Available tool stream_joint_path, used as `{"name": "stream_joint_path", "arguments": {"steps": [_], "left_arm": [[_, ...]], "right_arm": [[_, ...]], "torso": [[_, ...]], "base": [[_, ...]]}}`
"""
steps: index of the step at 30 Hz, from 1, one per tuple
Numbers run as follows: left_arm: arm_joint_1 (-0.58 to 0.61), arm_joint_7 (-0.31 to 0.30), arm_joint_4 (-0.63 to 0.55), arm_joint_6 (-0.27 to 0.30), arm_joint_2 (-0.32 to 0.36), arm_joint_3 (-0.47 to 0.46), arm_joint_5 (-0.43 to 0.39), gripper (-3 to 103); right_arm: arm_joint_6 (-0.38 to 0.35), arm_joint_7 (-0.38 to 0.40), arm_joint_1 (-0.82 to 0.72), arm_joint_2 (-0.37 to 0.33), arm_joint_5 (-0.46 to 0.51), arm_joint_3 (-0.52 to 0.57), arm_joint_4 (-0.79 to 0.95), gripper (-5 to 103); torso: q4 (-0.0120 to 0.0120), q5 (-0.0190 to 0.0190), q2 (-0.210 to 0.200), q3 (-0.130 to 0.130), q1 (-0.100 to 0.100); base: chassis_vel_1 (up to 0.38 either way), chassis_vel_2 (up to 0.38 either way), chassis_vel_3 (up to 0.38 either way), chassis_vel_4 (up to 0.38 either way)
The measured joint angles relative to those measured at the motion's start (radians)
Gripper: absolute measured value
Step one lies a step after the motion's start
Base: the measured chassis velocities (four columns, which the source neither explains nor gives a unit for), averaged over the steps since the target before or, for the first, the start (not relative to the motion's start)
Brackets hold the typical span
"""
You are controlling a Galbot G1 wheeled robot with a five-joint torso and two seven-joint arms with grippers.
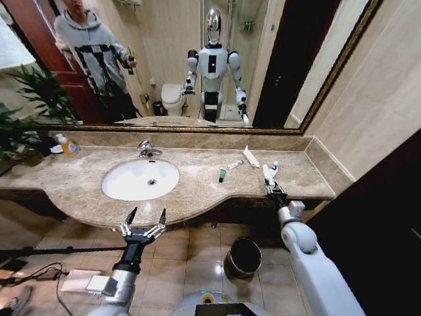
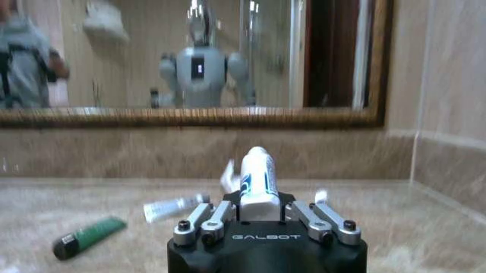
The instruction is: Pick up the trash from the sink and place it in the trash bin.
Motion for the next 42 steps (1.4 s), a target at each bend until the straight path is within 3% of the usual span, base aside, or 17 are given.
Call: {"name": "stream_joint_path", "arguments": {"steps": [11, 18, 22, 25, 32, 42], "left_arm": [[0.0, 0.0, 0.0, 0.0, 0.0, 0.0, 0.0, 100], [0.0, 0.0, 0.0, 0.0, 0.0, 0.0, 0.0, 100], [0.0, 0.0, 0.0, 0.0, 0.0, 0.0, 0.0, 100], [0.0, 0.0, 0.0, 0.0, 0.0, 0.0, 0.0, 100], [0.0, 0.0, 0.0, 0.0, 0.0, 0.0, 0.0, 100], [0.0, 0.0, 0.0, 0.0, 0.0, 0.0, 0.0, 100]], "right_arm": [[0.228, 0.039, -0.324, 0.103, -0.05, 0.04, 0.118, 27], [0.436, 0.017, -0.45, 0.176, -0.157, 0.06, 0.034, 27], [0.496, 0.035, -0.476, 0.197, -0.191, 0.046, -0.021, 27], [0.557, 0.056, -0.487, 0.208, -0.272, 0.032, -0.113, 27], [0.604, 0.058, -0.467, 0.219, -0.335, -0.005, -0.302, 27], [0.571, 0.004, -0.326, 0.266, -0.416, -0.032, -0.584, 27]], "torso": [[0.0, 0.0, 0.0, 0.0, 0.0], [-0.0001, 0.0, 0.0, 0.0, 0.0], [0.0, -0.0001, 0.0, 0.0, 0.0], [0.0001, -0.0001, 0.0, 0.0, 0.0], [0.0, -0.0002, 0.0, 0.0, 0.0], [0.0, 0.0002, 0.0, 0.0, 0.0]], "base": [[0.0, 0.0, 0.0, 0.0], [0.0, 0.0, 0.0, 0.0], [0.0, 0.0, 0.0, 0.0], [0.0, 0.0, 0.0, 0.0], [0.0, 0.0, 0.0, 0.0], [0.0, 0.0, 0.0, 0.0]]}}
